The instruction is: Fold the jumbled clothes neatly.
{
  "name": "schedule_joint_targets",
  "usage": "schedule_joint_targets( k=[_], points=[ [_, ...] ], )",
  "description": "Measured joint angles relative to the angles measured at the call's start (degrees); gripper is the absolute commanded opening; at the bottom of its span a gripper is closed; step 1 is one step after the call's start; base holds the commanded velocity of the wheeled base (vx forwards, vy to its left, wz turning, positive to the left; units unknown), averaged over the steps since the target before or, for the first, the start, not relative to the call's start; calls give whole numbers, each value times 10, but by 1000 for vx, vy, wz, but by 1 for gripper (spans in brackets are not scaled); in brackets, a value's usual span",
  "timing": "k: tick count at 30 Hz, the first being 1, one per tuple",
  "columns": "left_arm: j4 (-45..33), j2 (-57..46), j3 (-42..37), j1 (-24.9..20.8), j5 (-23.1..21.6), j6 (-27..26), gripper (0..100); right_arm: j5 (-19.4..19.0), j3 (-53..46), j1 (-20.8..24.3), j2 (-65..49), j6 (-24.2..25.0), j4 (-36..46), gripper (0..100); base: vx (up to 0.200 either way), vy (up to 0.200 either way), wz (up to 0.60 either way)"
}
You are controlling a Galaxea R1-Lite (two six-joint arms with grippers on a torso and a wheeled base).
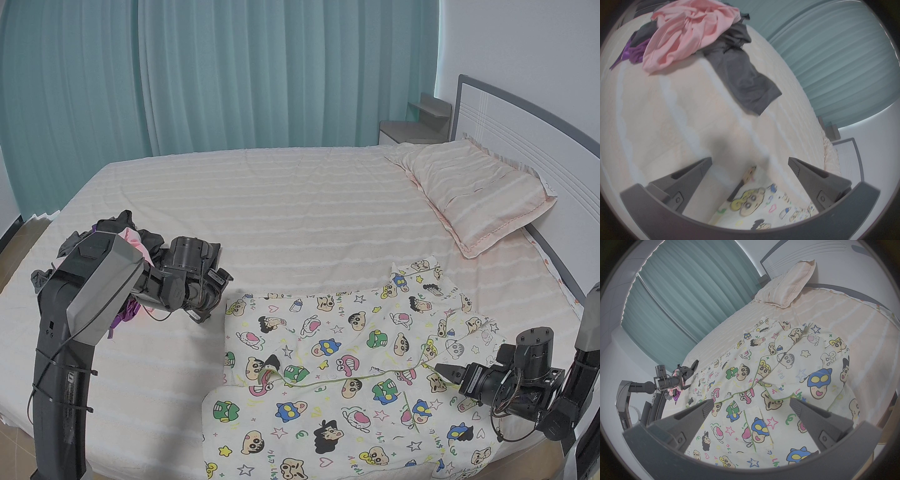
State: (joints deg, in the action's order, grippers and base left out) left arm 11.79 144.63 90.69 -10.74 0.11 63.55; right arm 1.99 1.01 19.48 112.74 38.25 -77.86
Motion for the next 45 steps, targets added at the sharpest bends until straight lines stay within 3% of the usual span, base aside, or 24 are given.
schedule_joint_targets(
  k=[6,15,19,28,43,44,45],
  points=[
    [43,-36,-101,-10,-46,-34,100,0,0,0,-2,0,0,100,0,0,0],
    [110,-91,-257,-24,-83,-172,100,0,0,0,-4,0,0,100,0,0,0],
    [115,-119,-300,-29,-99,-210,100,0,0,0,-5,0,0,100,0,0,0],
    [118,-156,-359,-45,-116,-257,100,1,0,0,-6,0,0,100,0,0,0],
    [118,-156,-385,-86,-113,-299,100,1,0,4,-9,0,0,100,0,0,0],
    [118,-156,-386,-87,-113,-299,0,1,0,5,-9,0,0,100,0,0,0],
    [118,-155,-386,-87,-112,-299,0,1,0,5,-9,0,0,100,0,0,0]
  ],
)
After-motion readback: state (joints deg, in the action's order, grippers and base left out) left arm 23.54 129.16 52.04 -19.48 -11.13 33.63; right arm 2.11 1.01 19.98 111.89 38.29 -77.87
